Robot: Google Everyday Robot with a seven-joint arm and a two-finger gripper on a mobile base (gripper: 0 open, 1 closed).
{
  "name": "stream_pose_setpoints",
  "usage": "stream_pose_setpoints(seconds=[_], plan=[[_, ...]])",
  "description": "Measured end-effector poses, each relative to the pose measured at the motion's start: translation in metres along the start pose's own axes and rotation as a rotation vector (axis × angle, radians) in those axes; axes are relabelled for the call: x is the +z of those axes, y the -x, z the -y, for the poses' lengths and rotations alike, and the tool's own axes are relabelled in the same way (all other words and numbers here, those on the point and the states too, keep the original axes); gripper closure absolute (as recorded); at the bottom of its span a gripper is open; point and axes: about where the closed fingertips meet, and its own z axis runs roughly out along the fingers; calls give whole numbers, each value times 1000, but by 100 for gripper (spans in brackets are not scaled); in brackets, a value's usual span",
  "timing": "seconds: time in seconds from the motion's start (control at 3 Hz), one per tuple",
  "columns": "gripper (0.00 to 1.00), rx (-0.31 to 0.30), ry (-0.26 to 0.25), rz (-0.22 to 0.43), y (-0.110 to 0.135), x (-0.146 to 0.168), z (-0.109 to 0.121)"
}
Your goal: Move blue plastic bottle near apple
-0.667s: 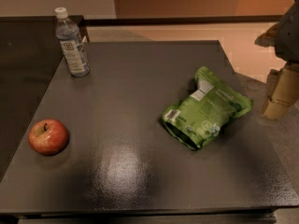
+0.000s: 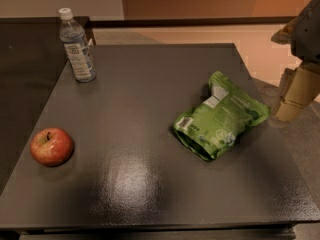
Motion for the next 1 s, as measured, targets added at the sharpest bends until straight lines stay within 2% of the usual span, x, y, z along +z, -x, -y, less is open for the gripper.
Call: stream_pose_setpoints(seconds=[0.33,1.0], plan=[[0,10,-37,66,23,3,23],[0,-31,-88,213,95,27,78]])
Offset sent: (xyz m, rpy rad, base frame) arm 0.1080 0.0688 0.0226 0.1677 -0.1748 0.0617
